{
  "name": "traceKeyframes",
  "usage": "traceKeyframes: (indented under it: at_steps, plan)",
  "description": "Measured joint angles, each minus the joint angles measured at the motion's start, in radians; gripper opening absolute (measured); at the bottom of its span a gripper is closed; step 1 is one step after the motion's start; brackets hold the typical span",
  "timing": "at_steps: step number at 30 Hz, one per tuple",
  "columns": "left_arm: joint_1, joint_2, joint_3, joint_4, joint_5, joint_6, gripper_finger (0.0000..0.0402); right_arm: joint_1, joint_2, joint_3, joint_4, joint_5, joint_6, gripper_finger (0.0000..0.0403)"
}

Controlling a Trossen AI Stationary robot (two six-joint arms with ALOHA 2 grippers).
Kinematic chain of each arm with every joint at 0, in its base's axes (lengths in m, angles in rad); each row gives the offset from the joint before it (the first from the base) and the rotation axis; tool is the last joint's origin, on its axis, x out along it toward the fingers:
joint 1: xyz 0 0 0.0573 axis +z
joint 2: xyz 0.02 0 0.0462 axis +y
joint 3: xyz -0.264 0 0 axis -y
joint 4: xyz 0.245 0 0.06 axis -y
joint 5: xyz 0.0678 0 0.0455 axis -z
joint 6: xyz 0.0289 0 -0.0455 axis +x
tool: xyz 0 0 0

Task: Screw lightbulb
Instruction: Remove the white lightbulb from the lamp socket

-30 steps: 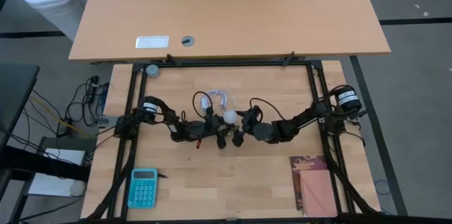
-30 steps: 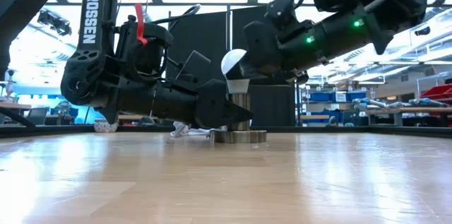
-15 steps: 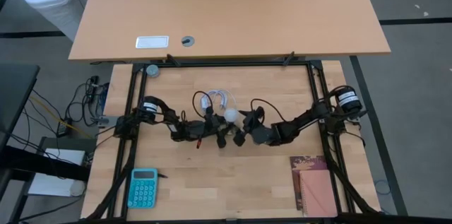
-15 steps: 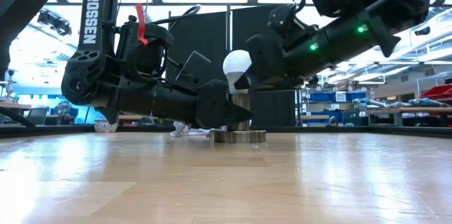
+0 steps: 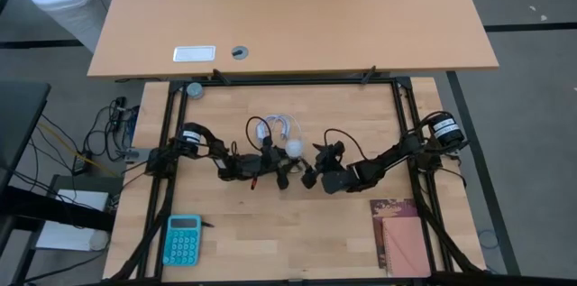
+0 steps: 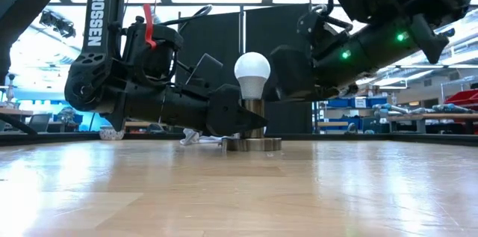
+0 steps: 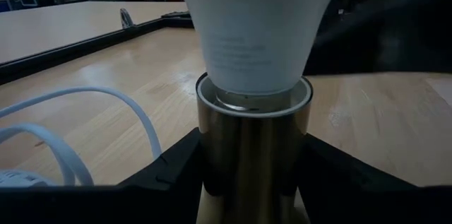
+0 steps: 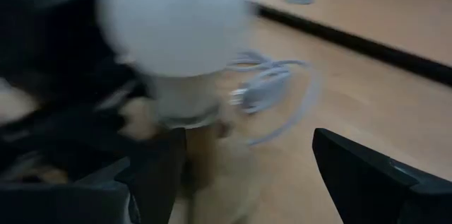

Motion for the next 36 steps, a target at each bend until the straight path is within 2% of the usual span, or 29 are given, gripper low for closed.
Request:
traceKeyframes:
  at_steps: [4,10,15,27,36]
  plan:
    - [0.000,0.000,0.000,0.000,0.000,0.000,0.0193,0.009,0.000,0.000,0.110,-0.108,-0.090,0.0308]
    - [0.000,0.000,0.000,0.003,0.000,-0.001,0.0193,-0.009,0.001,0.000,0.243,-0.158,-0.214,0.0308]
    - [0.000,0.000,0.000,0.004,0.000,-0.001,0.0193,-0.061,0.002,0.000,0.262,-0.223,-0.223,0.0308]
    - [0.000,0.000,0.000,0.005,0.000,-0.001,0.0193,-0.094,0.002,0.001,0.233,-0.232,-0.241,0.0308]
    - [0.000,0.000,0.000,0.002,-0.001,0.000,0.0193,-0.051,-0.003,0.002,0.092,-0.101,-0.195,0.0308]
